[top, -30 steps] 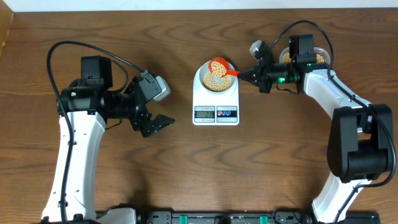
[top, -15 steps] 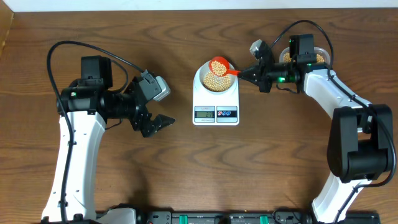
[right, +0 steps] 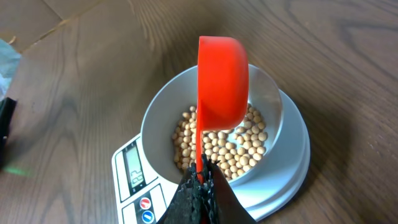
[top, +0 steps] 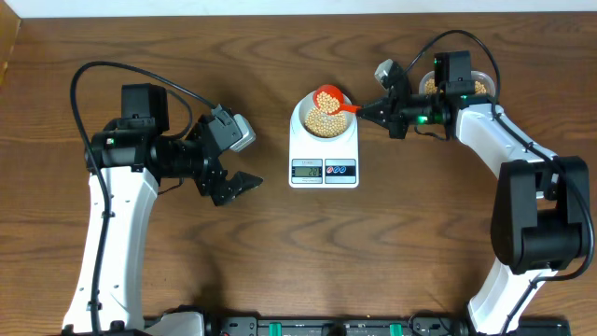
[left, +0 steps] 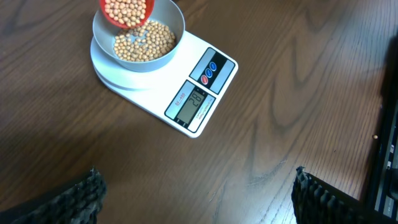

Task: Scoop item into bowl and weigh 50g on scale
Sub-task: 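Hold the red scoop tilted over the bowl, shaking out remaining soybeans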

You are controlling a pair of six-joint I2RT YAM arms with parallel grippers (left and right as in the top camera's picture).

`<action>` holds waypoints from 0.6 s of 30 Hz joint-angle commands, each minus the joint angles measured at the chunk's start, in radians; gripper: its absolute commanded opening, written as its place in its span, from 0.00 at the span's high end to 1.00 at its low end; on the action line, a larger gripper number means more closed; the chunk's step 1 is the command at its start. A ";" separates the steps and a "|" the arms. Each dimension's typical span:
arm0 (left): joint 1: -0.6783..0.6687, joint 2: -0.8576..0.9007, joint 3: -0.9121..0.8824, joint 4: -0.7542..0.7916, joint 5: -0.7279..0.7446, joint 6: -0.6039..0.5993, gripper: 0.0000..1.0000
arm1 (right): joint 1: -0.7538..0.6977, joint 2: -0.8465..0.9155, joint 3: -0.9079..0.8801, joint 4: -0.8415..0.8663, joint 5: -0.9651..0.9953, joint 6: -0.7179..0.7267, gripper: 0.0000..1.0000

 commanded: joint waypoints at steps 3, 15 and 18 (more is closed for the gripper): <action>0.005 -0.003 0.016 -0.005 0.013 0.006 0.02 | -0.011 -0.004 -0.003 -0.004 -0.015 -0.017 0.99; 0.005 -0.003 0.016 -0.005 0.013 0.006 0.02 | -0.013 -0.017 -0.003 -0.033 -0.020 -0.040 0.99; 0.005 -0.003 0.016 -0.005 0.013 0.006 0.02 | -0.013 -0.017 -0.003 -0.035 -0.024 -0.040 0.99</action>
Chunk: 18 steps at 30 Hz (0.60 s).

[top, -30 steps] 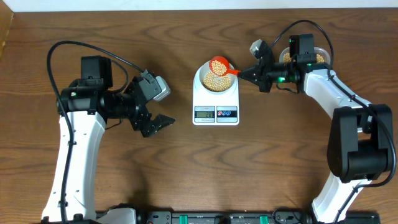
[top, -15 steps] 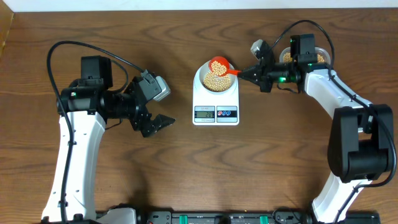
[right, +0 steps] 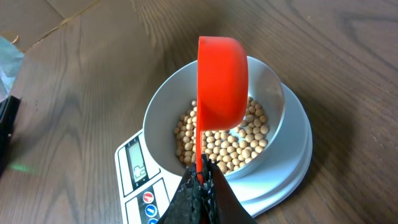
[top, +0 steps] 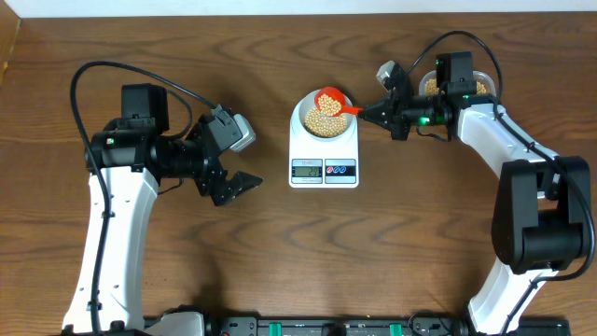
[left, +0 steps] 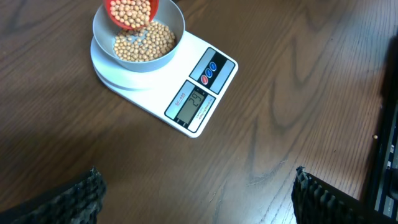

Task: Scoop item into bowl and weigh 50g on scale
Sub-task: 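Hold the red scoop tilted over the bowl, shaking out remaining soybeans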

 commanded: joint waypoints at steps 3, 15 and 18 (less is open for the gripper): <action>0.005 -0.003 0.016 -0.005 0.013 0.006 0.02 | -0.004 -0.017 -0.003 -0.002 -0.019 -0.021 0.99; 0.005 -0.003 0.016 -0.005 0.013 0.006 0.02 | -0.005 -0.017 -0.003 0.001 -0.018 -0.021 0.99; 0.005 -0.003 0.016 -0.005 0.013 0.006 0.02 | -0.005 -0.017 -0.003 0.002 -0.018 -0.021 0.99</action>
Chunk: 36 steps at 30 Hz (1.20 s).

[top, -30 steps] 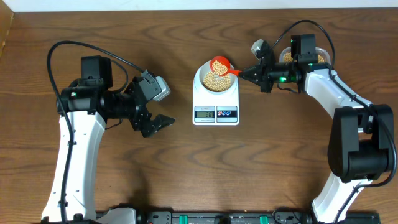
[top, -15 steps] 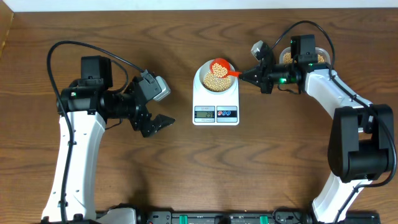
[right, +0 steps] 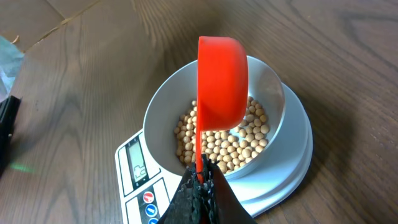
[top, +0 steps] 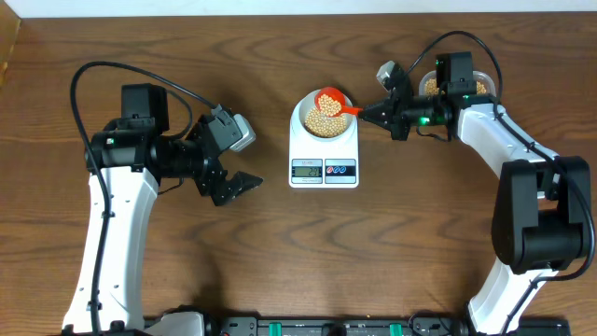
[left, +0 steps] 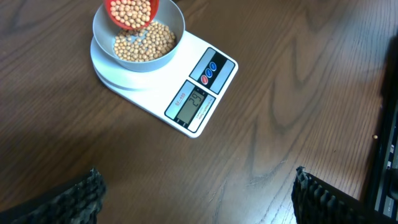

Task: Scoop item into bowl and weigh 50g on scale
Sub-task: 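Hold the red scoop tilted over the bowl, shaking out remaining soybeans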

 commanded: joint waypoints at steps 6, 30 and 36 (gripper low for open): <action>0.005 -0.003 0.016 -0.005 0.013 0.006 0.02 | -0.009 -0.017 -0.003 0.006 -0.018 -0.021 0.99; 0.005 -0.003 0.016 -0.005 0.013 0.006 0.02 | -0.016 -0.017 -0.003 0.023 -0.018 -0.021 0.99; 0.005 -0.003 0.016 -0.005 0.013 0.006 0.02 | -0.016 -0.017 -0.003 0.022 -0.018 -0.021 0.99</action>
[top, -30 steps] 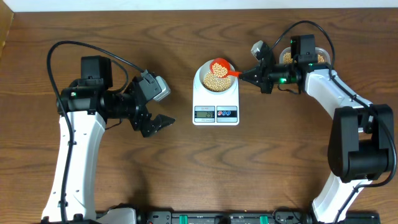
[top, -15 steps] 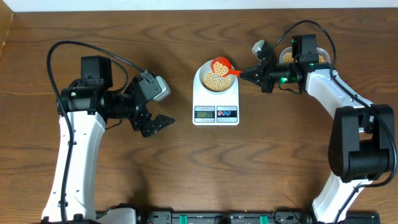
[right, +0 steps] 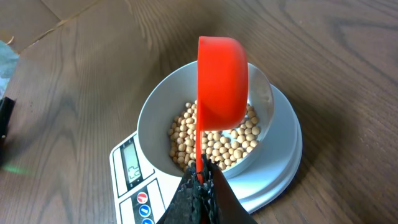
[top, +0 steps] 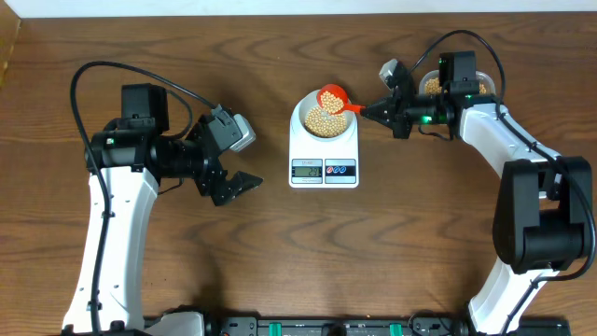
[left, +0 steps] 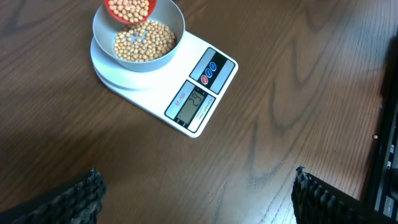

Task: Scoop item into bowl and weigh 50g on scale
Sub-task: 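Hold the red scoop tilted over the bowl, shaking out remaining soybeans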

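Observation:
A white scale stands mid-table with a grey bowl of soybeans on it; its display reads 29. My right gripper is shut on the handle of a red scoop that still holds beans and hangs over the bowl's far right rim. In the right wrist view the scoop shows its underside, tilted above the bowl. My left gripper stands open left of the scale, holding nothing; its fingertips frame bare wood.
A round tub of soybeans sits at the far right behind my right arm. A black rail runs along the table's near edge. The dark edge of it shows at the right of the left wrist view.
The scoop has shifted slightly toward the bowl's far rim and sits a little higher over it. The display still reads 29. My left arm has not moved.
The scoop hung tilted over the bowl with the display near 28. Then the display read 29, with the scoop still holding beans over the bowl. It stayed so, and now the scoop stands a little further back over the rim.

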You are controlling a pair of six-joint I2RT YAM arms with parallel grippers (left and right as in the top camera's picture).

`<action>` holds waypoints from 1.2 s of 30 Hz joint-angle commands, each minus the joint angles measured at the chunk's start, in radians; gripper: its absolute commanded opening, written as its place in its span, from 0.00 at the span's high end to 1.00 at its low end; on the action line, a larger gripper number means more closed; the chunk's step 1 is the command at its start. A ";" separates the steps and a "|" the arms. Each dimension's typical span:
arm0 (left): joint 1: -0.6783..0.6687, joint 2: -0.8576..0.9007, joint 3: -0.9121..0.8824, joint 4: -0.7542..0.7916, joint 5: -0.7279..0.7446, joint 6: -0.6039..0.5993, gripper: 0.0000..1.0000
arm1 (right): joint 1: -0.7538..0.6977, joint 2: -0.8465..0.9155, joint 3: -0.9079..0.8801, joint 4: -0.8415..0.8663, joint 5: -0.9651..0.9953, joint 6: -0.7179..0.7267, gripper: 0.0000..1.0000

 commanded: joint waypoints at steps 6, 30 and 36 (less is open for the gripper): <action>0.005 -0.003 0.016 -0.005 0.013 0.006 0.02 | -0.005 -0.017 -0.003 0.003 -0.018 -0.020 0.99; 0.005 -0.003 0.016 -0.005 0.013 0.006 0.02 | -0.003 -0.021 -0.003 0.031 -0.033 -0.020 0.99; 0.005 -0.002 0.016 -0.005 0.013 0.006 0.02 | -0.004 -0.034 -0.002 0.032 -0.053 -0.020 0.99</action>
